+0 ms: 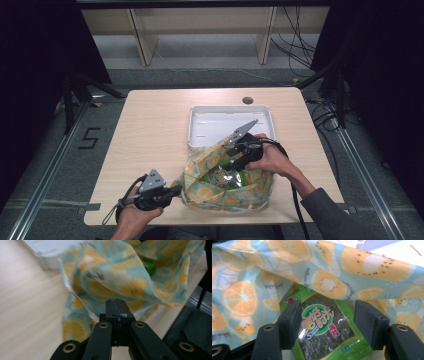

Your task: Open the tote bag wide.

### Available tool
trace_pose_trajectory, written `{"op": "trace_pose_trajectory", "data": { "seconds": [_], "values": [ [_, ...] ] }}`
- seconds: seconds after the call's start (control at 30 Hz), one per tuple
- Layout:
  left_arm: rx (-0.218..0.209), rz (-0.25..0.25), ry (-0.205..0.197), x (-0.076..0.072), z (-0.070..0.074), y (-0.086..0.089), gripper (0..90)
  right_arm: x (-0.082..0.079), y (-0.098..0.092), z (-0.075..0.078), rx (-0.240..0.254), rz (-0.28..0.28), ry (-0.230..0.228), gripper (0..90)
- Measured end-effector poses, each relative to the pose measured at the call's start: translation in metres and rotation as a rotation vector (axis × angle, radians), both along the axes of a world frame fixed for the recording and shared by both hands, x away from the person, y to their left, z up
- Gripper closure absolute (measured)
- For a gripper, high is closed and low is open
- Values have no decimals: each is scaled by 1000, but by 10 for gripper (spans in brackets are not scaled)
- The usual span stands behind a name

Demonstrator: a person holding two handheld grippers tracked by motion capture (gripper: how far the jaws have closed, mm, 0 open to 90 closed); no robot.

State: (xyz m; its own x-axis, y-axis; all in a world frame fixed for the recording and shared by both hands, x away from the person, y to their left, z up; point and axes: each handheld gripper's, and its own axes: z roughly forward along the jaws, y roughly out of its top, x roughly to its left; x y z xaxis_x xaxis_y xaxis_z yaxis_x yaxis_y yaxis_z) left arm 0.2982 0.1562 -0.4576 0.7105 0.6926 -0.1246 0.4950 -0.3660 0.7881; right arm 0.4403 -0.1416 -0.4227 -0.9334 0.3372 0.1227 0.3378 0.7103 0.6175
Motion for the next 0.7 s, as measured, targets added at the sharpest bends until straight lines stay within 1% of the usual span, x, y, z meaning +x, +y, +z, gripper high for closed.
{"op": "trace_pose_trajectory", "data": {
  "seconds": [0.07, 0.1, 0.13, 0.17, 0.2, 0.23, 0.27, 0.3, 0.33, 0.37, 0.4, 0.43, 0.47, 0.5, 0.53, 0.57, 0.6, 0.63, 0.67, 0.7],
  "values": [
    [2, -1, 23, -3, -6, -8, 894, 2, 1, -2, -12, -3, 5, 401],
    [5, -19, 32, -3, -9, -12, 894, 5, 1, -4, -6, 15, -13, 401],
    [5, -33, 37, -3, -12, -14, 894, 5, 2, -5, -15, 5, 3, 402],
    [13, -50, 52, -4, -13, -17, 894, 5, 2, -7, -17, 4, 11, 404],
    [3, -49, 59, -4, -15, -20, 894, 7, 2, -9, -17, 17, 6, 405],
    [-4, -57, 68, -4, -18, -23, 894, 7, 2, -10, -24, 0, 14, 409],
    [4, -58, 79, -4, -19, -27, 894, 8, 3, -12, -25, 8, 15, 414],
    [17, -80, 84, -3, -21, -31, 894, 8, 3, -14, -36, -4, 24, 415],
    [24, -81, 89, -3, -23, -34, 894, 11, 3, -16, -40, 5, 19, 420],
    [32, -88, 89, -3, -25, -38, 894, 10, 3, -17, -46, -9, 36, 421],
    [33, -95, 90, -2, -26, -41, 894, 11, 2, -18, -59, -3, 27, 421],
    [41, -104, 87, -1, -27, -42, 894, 12, 3, -21, -59, 6, 21, 425],
    [24, -87, 90, -1, -29, -45, 894, 12, 3, -21, -70, -4, 28, 425],
    [31, -98, 76, 1, -29, -46, 894, 13, 3, -22, -74, 2, 22, 425],
    [15, -85, 82, 2, -30, -48, 893, 14, 5, -23, -75, 9, 22, 423],
    [3, -75, 89, 2, -31, -50, 894, 14, 6, -24, -87, 1, 28, 421],
    [9, -75, 86, 4, -31, -51, 894, 14, 7, -26, -91, -1, 25, 419],
    [13, -83, 70, 5, -32, -53, 894, 15, 9, -27, -94, -3, 22, 420],
    [20, -86, 78, 6, -33, -54, 894, 15, 10, -29, -97, -13, 34, 420],
    [6, -75, 82, 6, -35, -57, 893, 16, 11, -30, -99, -8, 37, 419]
  ]
}}
